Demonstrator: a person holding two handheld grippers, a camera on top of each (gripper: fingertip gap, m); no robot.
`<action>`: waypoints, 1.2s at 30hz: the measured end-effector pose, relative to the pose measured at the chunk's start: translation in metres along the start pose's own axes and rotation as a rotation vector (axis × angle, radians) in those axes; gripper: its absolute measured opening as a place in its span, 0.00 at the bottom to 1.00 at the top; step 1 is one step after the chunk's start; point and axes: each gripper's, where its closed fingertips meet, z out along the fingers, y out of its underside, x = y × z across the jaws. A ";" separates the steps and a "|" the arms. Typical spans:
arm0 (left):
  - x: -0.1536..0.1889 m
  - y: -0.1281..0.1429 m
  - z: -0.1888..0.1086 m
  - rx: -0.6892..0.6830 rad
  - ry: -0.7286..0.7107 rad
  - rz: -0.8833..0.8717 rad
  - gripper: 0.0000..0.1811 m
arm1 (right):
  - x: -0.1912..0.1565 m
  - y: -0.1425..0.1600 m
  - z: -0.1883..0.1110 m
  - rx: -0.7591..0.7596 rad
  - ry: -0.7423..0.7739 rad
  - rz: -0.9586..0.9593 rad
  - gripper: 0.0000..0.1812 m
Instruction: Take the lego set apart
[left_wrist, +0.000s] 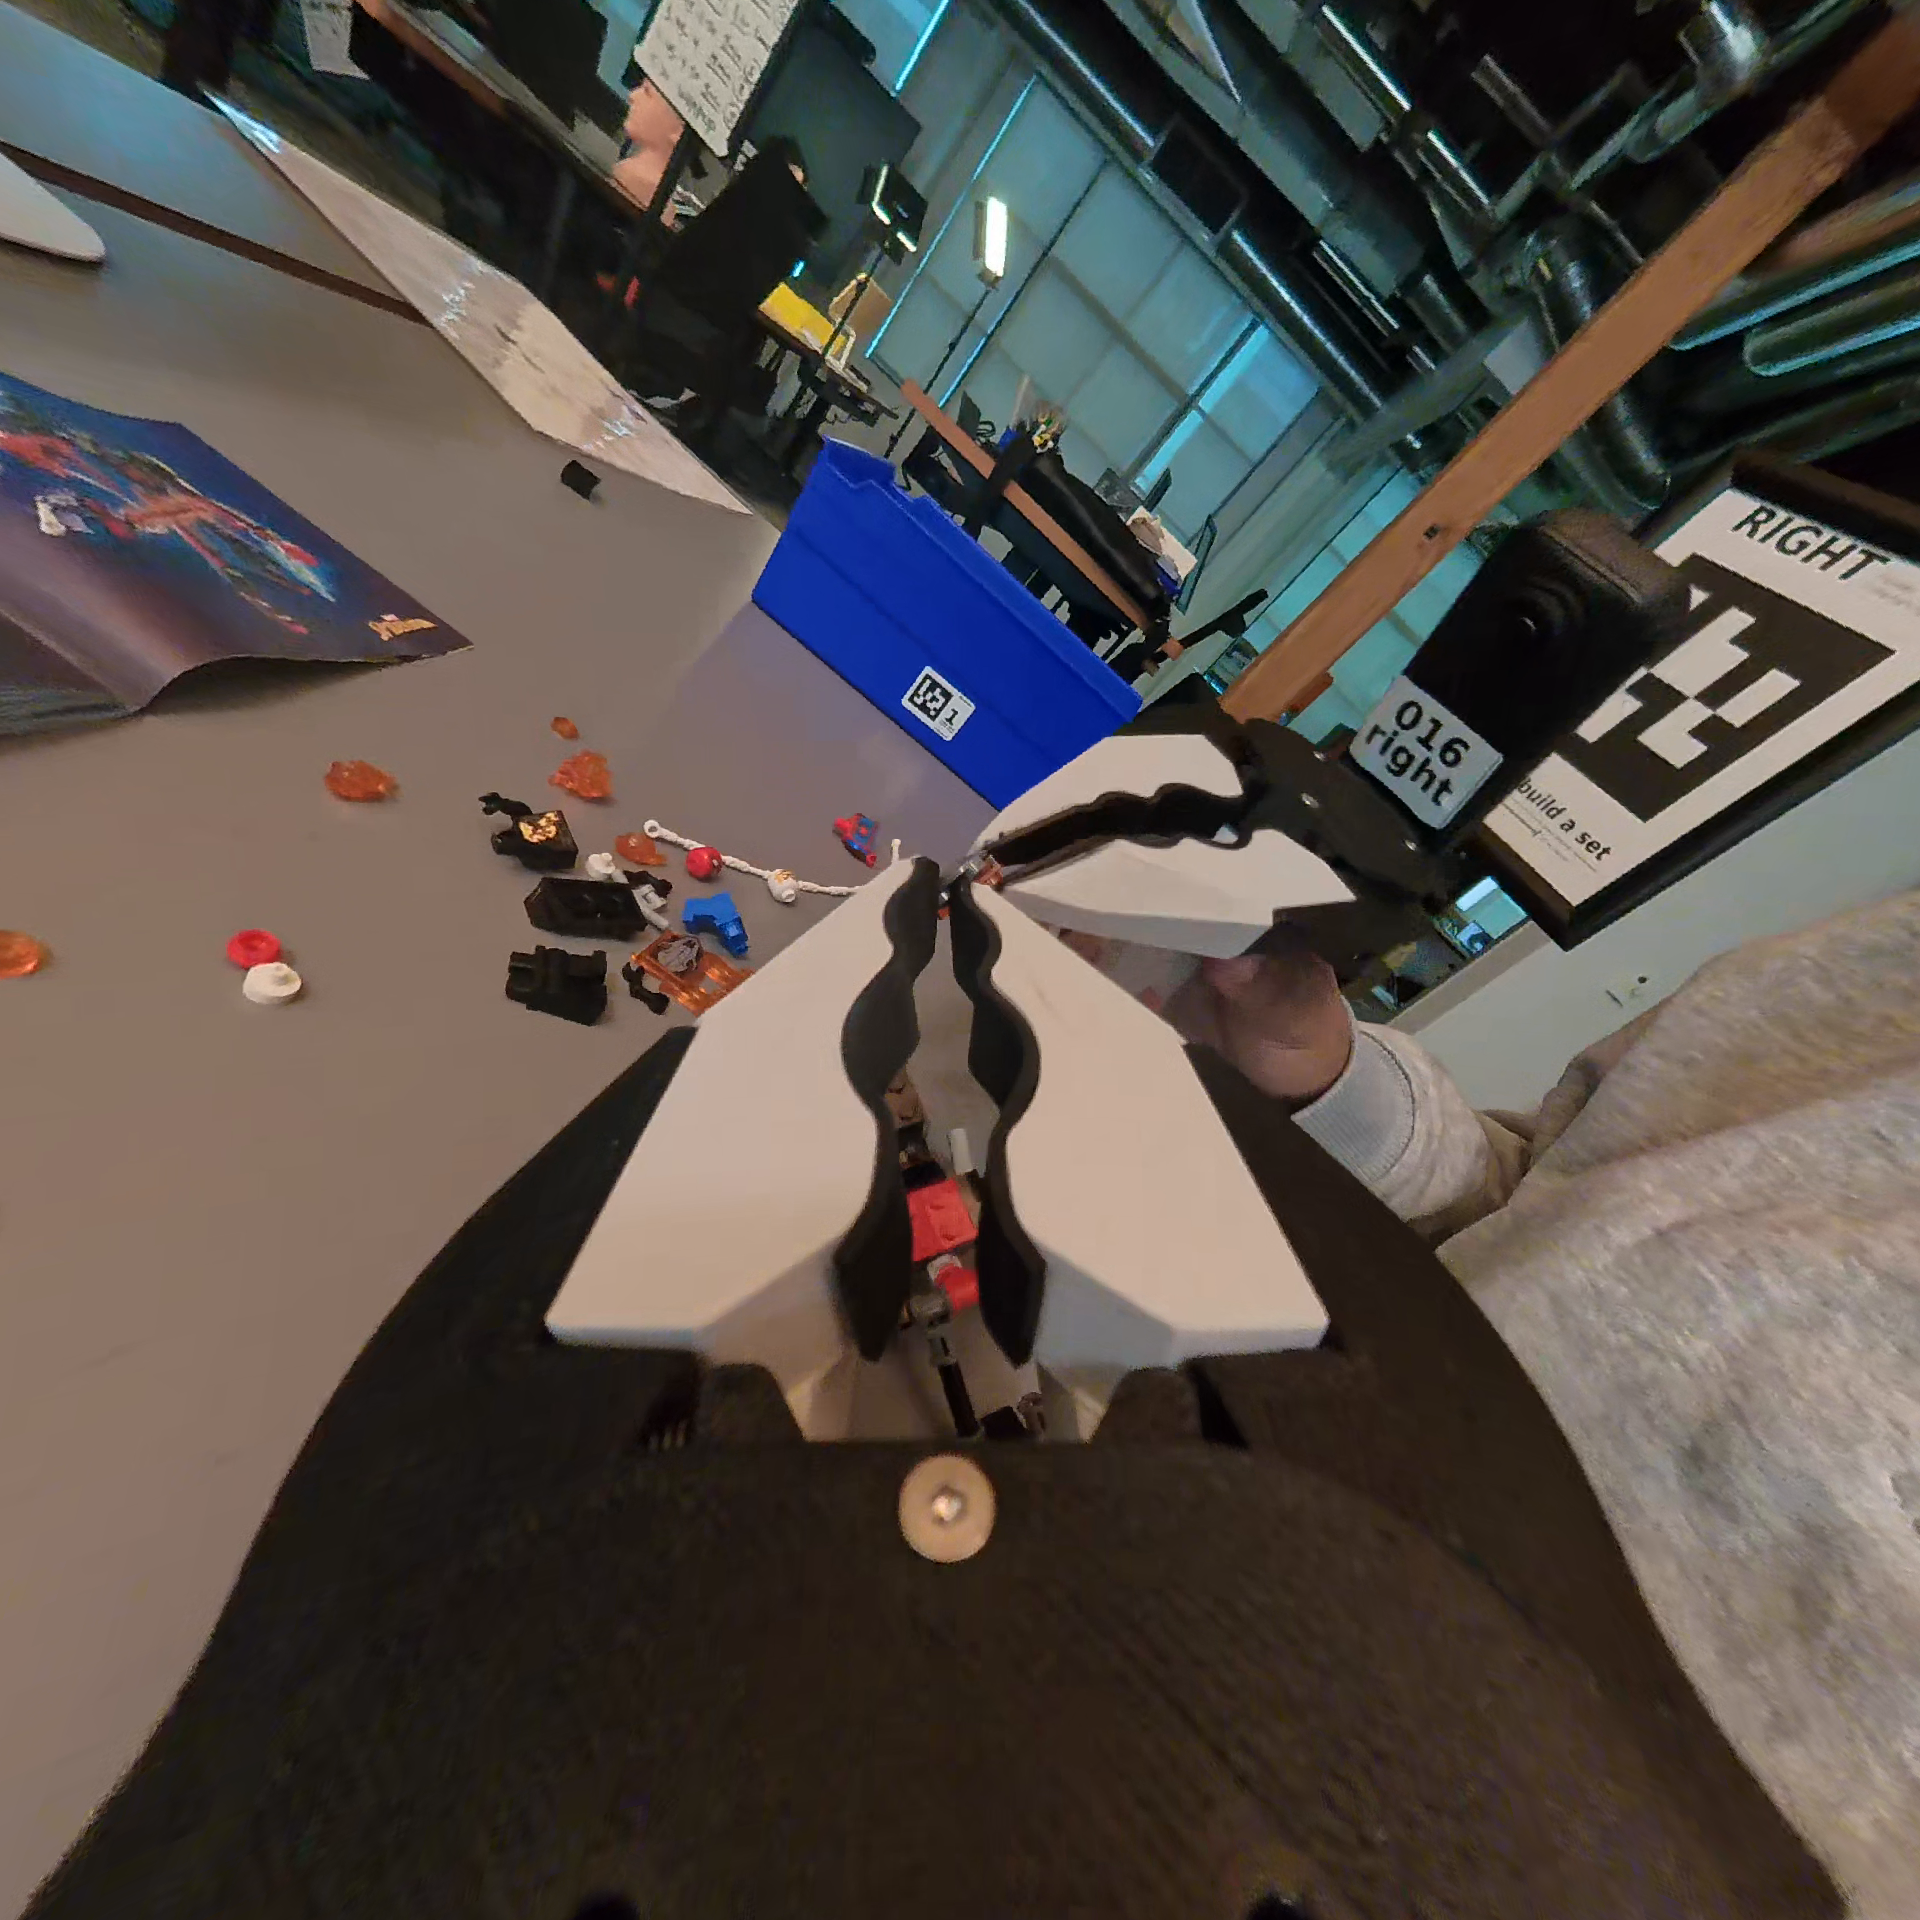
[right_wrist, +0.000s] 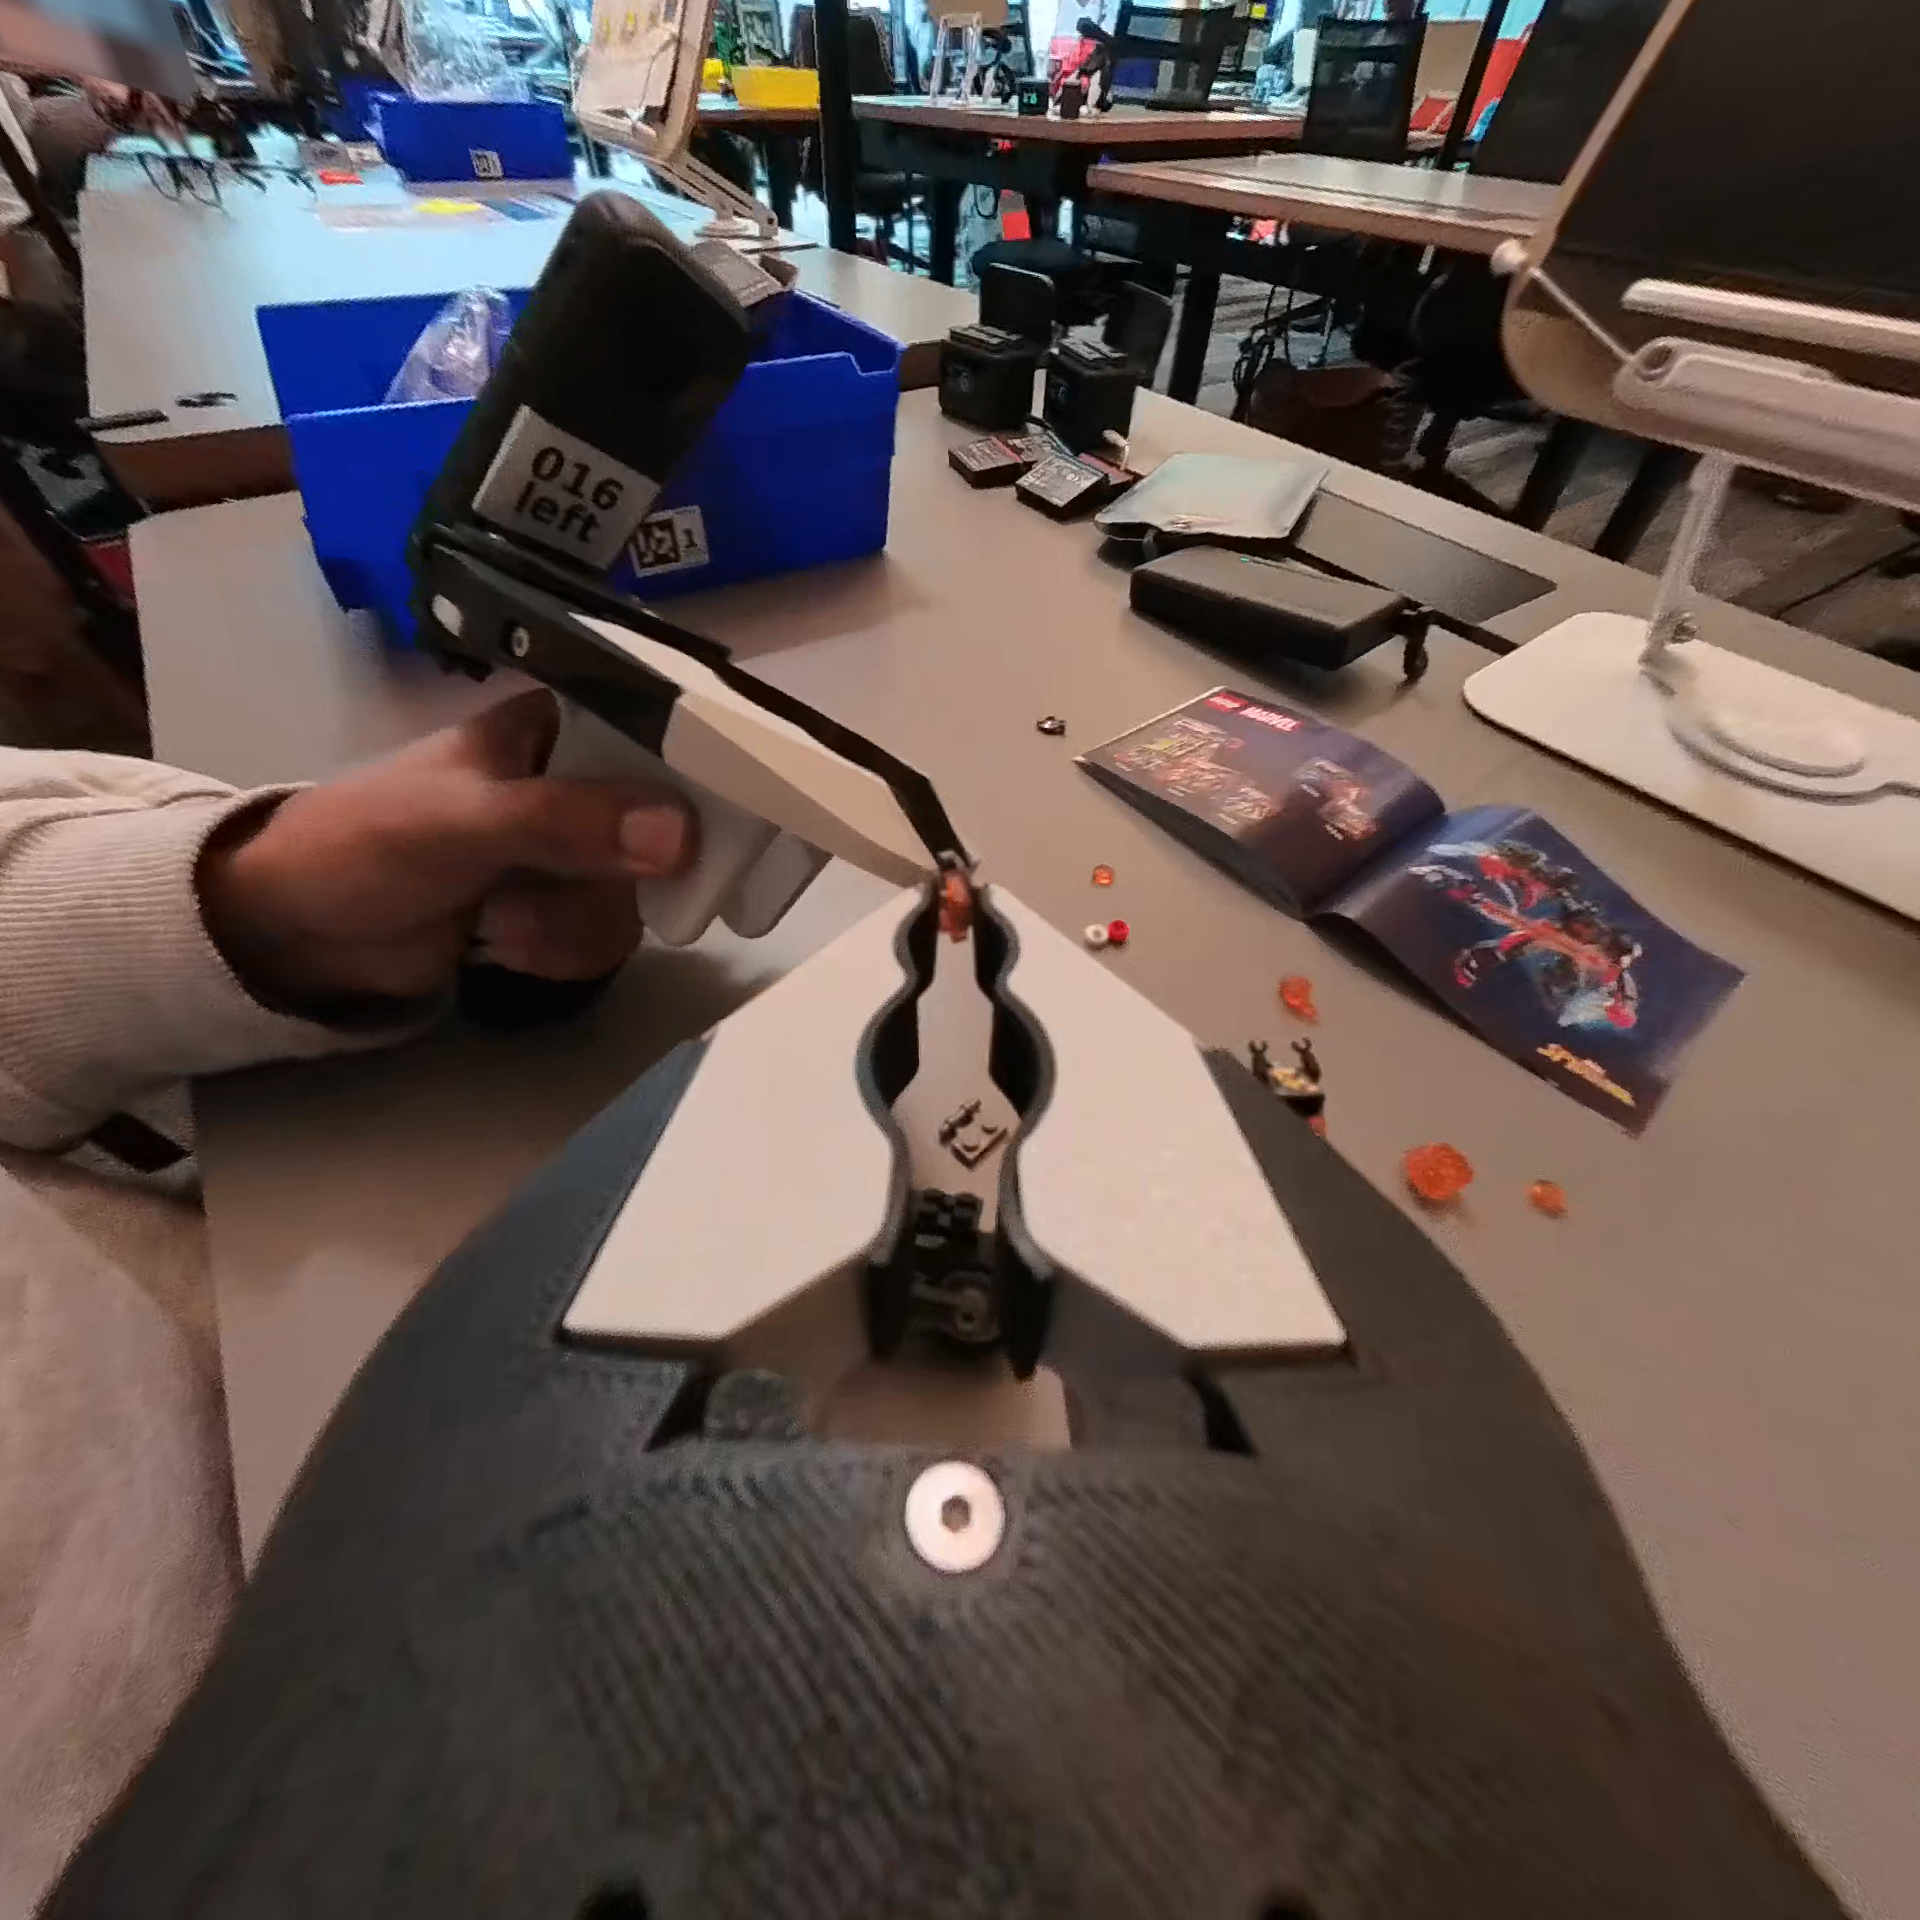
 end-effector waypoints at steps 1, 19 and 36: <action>0.001 0.001 0.001 -0.004 0.001 0.001 0.01 | 0.000 0.000 -0.001 0.000 -0.007 0.007 0.02; -0.007 -0.007 0.000 0.034 -0.142 0.123 0.00 | -0.012 0.020 0.010 -0.199 0.047 -0.224 0.00; -0.013 -0.016 -0.015 0.101 -0.092 0.072 0.00 | 0.075 0.054 -0.087 -0.132 0.225 0.194 0.00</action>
